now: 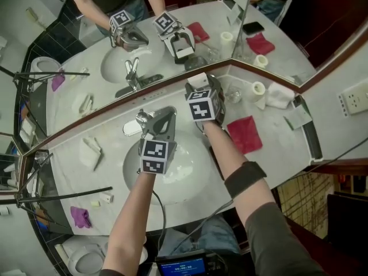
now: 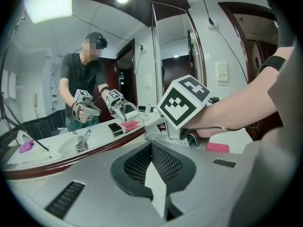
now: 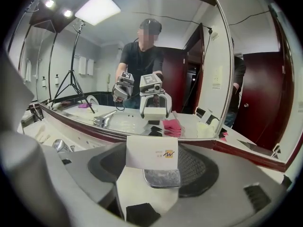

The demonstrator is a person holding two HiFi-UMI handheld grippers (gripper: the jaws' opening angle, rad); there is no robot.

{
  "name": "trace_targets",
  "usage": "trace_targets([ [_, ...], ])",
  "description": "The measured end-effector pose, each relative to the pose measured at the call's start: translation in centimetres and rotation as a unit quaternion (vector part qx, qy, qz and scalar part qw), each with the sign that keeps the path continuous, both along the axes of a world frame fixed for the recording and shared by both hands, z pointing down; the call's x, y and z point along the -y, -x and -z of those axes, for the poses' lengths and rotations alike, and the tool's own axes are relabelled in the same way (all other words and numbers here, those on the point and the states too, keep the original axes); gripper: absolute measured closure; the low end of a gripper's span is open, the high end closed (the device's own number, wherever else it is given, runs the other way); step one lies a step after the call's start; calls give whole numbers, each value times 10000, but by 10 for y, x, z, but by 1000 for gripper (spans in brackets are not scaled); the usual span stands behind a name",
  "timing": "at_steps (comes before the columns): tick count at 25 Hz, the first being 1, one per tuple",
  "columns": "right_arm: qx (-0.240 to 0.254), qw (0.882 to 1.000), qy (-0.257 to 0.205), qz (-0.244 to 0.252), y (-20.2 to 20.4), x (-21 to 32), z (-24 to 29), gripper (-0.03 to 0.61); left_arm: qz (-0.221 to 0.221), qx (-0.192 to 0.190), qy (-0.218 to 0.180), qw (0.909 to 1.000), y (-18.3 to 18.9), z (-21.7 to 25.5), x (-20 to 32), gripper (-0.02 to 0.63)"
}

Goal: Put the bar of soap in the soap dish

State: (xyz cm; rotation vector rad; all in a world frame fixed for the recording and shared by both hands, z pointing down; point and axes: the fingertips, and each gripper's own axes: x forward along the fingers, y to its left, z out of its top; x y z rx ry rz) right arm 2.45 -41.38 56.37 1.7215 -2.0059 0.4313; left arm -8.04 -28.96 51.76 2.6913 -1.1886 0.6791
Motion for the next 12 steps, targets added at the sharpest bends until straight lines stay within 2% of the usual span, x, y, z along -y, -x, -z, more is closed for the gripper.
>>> trace_targets([
  [12,-102,9993,267,-254,-12,8,-28,232,112,72,16,9999,17,-11,-1,614],
])
